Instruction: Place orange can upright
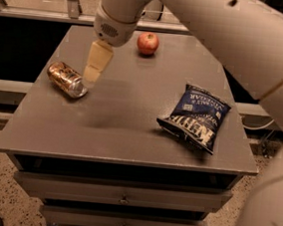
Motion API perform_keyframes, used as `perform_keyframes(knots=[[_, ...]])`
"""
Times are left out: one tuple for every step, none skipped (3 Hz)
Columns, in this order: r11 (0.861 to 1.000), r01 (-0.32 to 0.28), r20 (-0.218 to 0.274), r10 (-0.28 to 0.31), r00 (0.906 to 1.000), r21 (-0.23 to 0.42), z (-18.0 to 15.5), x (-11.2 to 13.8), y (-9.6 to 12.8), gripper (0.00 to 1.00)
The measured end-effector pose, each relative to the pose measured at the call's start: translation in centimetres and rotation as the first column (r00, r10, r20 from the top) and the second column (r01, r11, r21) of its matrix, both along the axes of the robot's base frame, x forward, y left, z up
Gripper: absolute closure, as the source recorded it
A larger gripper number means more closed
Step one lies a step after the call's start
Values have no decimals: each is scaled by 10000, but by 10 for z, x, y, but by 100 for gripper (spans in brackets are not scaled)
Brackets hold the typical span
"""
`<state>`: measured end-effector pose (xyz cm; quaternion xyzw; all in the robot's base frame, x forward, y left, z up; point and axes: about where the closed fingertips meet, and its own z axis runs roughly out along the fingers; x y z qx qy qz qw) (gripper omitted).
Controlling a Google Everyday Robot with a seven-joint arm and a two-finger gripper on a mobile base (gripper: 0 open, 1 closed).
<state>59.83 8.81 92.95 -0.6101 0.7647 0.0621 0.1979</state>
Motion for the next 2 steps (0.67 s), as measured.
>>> perform_keyframes(knots=[[9983, 578, -526, -575, 9970, 37, -13, 29, 41, 0], [9933, 1154, -1153, -1137, 9868, 83, -26, 46, 77, 0]])
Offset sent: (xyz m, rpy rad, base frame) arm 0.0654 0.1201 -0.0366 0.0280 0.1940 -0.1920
